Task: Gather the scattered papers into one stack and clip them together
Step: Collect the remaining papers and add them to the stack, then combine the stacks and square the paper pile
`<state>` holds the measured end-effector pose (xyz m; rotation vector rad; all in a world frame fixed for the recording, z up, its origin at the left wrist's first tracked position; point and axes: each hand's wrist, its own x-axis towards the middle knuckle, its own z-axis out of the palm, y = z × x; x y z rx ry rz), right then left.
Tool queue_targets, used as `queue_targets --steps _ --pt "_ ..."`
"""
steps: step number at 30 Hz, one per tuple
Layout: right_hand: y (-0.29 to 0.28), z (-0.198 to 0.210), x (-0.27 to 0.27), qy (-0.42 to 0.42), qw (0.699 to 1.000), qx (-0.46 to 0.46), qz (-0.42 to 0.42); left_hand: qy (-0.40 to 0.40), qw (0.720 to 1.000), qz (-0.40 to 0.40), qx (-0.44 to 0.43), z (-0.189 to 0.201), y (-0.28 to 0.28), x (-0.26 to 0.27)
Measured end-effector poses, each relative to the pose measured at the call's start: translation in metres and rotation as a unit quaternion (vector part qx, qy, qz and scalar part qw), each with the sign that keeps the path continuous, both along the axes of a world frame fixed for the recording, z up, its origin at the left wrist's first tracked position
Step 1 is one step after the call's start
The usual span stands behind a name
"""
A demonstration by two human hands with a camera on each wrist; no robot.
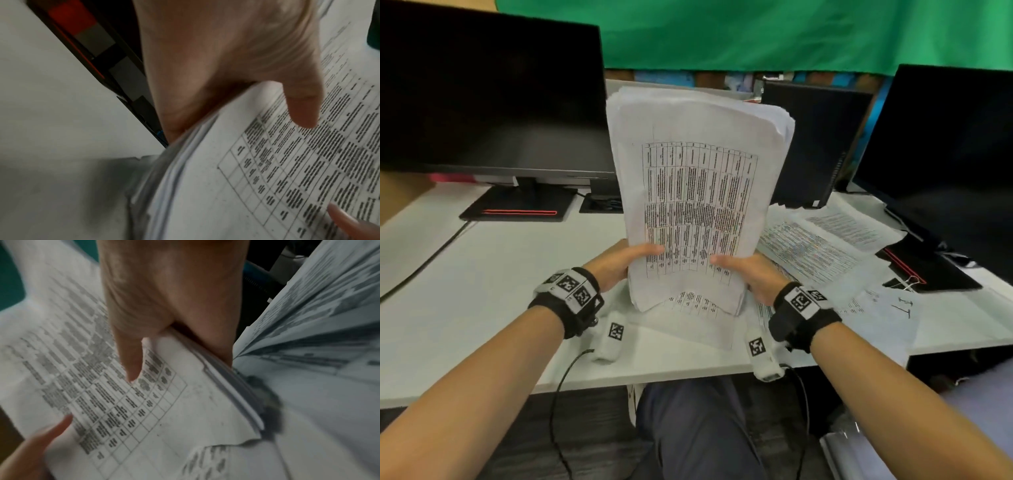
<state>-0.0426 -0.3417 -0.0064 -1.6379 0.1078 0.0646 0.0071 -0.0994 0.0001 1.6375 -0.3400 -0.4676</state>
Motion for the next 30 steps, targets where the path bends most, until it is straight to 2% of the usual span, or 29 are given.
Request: queue_targets --steps 2,3,5,7,10,13,16,17,18,20,21,22,24,26,27,29,30 --pt "0.012 0.003 0.004 -0.028 0.999 0.001 -0.026 -0.019 0.998 0.051 -0.009 0.002 0.004 -0.001" --pt "0.021 0.008 0.006 -0.053 0.998 0.009 -0.036 -0.038 0.991 0.125 -0.015 0.002 0.005 0.001" --pt "0.042 0.013 0.014 -0.087 0.995 0.028 -0.04 -0.057 0.959 0.276 -0.017 -0.003 0.017 0.007" --pt "0.067 0.008 0.025 -0.096 0.994 0.033 -0.051 -0.061 0.938 0.342 0.014 -0.012 0.041 0.015" --pt "0.105 -0.008 0.041 -0.052 0.998 -0.004 -0.046 -0.062 0.92 0.364 0.133 -0.019 0.087 0.019" --pt "0.143 -0.018 0.049 0.013 0.998 -0.036 0.047 -0.071 0.901 0.366 0.222 -0.018 0.132 0.018" --pt "0.164 -0.011 0.052 0.049 0.975 -0.161 0.146 -0.062 0.874 0.365 0.314 -0.028 0.176 0.021" --pt "0.165 -0.004 0.05 0.042 0.953 -0.244 0.173 -0.053 0.866 0.369 0.334 -0.034 0.189 0.024" --pt "0.164 0.001 0.048 0.027 0.916 -0.348 0.197 -0.043 0.857 0.373 0.353 -0.04 0.2 0.025" --pt "0.158 0.009 0.039 0.007 0.808 -0.542 0.23 -0.027 0.85 0.378 0.367 -0.048 0.216 0.025" --pt "0.153 0.012 0.03 0.015 0.761 -0.6 0.247 -0.02 0.846 0.383 0.371 -0.052 0.223 0.026" --pt "0.148 0.011 0.024 0.038 0.725 -0.631 0.273 -0.019 0.842 0.387 0.376 -0.054 0.229 0.027" --pt "0.141 0.006 0.013 0.083 0.688 -0.645 0.323 -0.012 0.842 0.385 0.378 -0.053 0.237 0.028" --pt "0.136 -0.003 0.007 0.078 0.677 -0.651 0.333 -0.007 0.843 0.372 0.39 -0.049 0.244 0.027" --pt "0.136 -0.006 0.003 0.063 0.663 -0.671 0.327 -0.005 0.839 0.364 0.403 -0.044 0.243 0.024" --pt "0.134 -0.015 -0.003 0.031 0.612 -0.73 0.304 -0.021 0.839 0.351 0.415 -0.027 0.232 0.018" --pt "0.133 -0.018 -0.006 0.018 0.589 -0.751 0.297 -0.036 0.852 0.343 0.394 -0.017 0.22 0.015"
